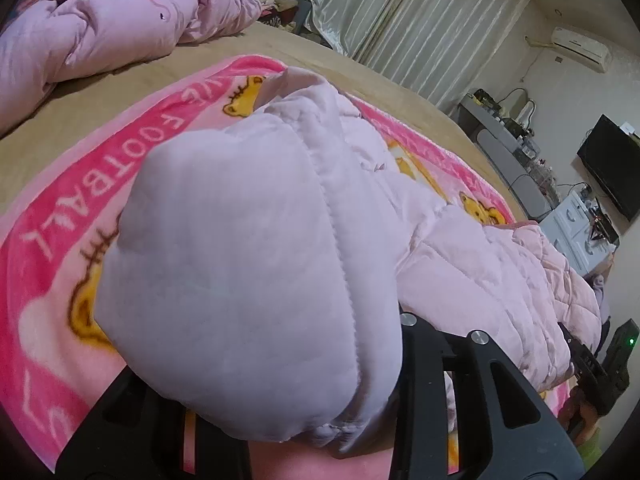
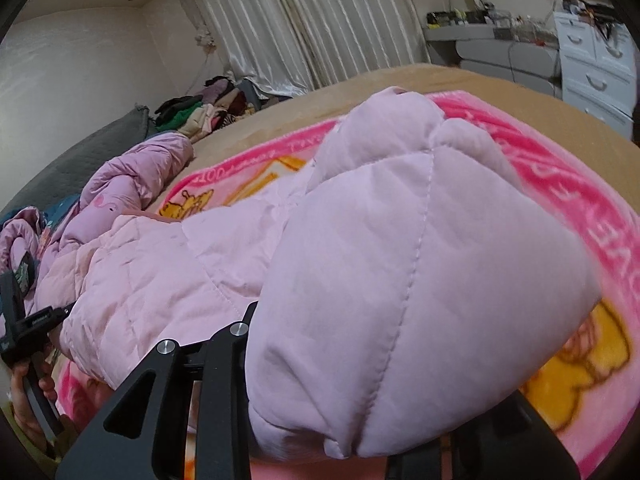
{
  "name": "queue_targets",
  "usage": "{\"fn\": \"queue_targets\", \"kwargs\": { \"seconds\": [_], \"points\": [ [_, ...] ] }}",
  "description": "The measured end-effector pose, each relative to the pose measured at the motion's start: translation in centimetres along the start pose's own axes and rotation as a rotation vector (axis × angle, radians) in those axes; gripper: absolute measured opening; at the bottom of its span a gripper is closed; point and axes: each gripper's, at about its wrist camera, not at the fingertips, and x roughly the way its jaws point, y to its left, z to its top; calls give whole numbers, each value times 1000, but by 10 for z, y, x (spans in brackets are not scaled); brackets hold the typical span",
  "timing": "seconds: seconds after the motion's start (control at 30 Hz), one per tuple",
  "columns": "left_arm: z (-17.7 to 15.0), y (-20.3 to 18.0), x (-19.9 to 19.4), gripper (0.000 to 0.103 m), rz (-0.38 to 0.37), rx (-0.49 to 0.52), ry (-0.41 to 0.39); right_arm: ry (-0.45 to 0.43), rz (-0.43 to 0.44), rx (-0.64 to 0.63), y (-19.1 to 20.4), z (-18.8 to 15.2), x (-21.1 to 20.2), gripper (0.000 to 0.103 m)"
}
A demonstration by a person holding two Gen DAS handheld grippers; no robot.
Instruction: Fold large clothes
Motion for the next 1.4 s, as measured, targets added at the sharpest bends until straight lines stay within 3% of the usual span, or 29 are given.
{"fn": "queue_targets", "kwargs": {
  "seconds": [0.2,0.3,0.43,0.53,0.6,0.87,0.9,0.93,1.17,1.27,1.4],
  "points": [
    [-17,6,4,31,21,13,4,35,-28,61,-8,-13,7,34],
    [-20,11,7,36,25,11,9,53,-24,109,-15,-17,11,45],
    [-23,16,9,39,13,4,17,69,-16,150,-21,-19,15,53],
    [-25,20,10,43,6,-5,26,89,-19,194,-26,-21,18,63],
    [-26,23,10,47,0,-21,34,104,-46,231,-31,-21,18,78],
    [-30,28,-2,65,29,-51,51,120,-83,183,-31,-22,-8,92],
    [-31,28,-5,68,43,-48,50,122,-96,166,-31,-23,-13,93],
    [-32,27,-8,78,70,-42,48,119,-111,147,-30,-23,-18,94],
    [-40,22,-42,94,143,19,8,21,-199,72,-22,-19,-60,99],
    [-43,10,-66,94,190,81,-52,-71,-236,-29,-3,-17,-82,99],
    [-46,-8,-98,94,182,129,-108,-157,-218,-134,30,-17,-108,99]
  ]
}}
